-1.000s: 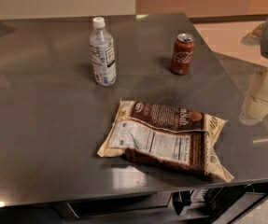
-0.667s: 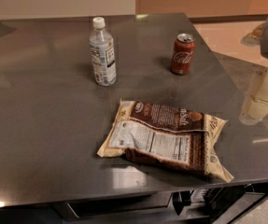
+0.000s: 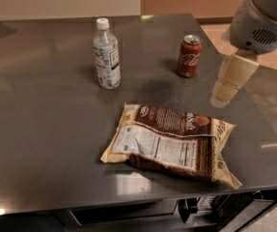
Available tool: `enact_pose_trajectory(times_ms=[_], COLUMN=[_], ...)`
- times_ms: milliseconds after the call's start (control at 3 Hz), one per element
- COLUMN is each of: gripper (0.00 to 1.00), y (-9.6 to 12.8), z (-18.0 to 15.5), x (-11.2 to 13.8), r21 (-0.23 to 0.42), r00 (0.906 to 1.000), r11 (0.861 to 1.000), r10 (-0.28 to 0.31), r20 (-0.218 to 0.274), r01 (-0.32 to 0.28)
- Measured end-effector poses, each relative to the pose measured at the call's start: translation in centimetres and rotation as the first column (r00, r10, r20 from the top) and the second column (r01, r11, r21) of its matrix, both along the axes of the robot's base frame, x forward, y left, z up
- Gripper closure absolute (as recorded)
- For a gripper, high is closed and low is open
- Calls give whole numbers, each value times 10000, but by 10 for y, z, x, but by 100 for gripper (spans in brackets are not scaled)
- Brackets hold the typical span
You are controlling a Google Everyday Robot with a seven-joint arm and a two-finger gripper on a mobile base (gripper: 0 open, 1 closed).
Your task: Pick blue plastic bottle
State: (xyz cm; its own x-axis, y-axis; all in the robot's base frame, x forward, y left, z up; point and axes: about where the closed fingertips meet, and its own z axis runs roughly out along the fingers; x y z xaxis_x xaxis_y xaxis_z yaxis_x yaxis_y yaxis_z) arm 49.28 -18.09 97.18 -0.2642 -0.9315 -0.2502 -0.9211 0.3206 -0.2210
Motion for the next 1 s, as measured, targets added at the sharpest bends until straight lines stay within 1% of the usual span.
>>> enact_pose_trajectory(times_ms=[333,667,1000], gripper=[0,0,0], y=[30,64,102], z=[-6,-9,-10], x=[38,75,104], r21=[527,1130,1783], r00=[9999,9998,9996], r11=[9985,9935,9840], r10=[-151,-148,-28], r20=[23,150,271], r01=[150,130,-21])
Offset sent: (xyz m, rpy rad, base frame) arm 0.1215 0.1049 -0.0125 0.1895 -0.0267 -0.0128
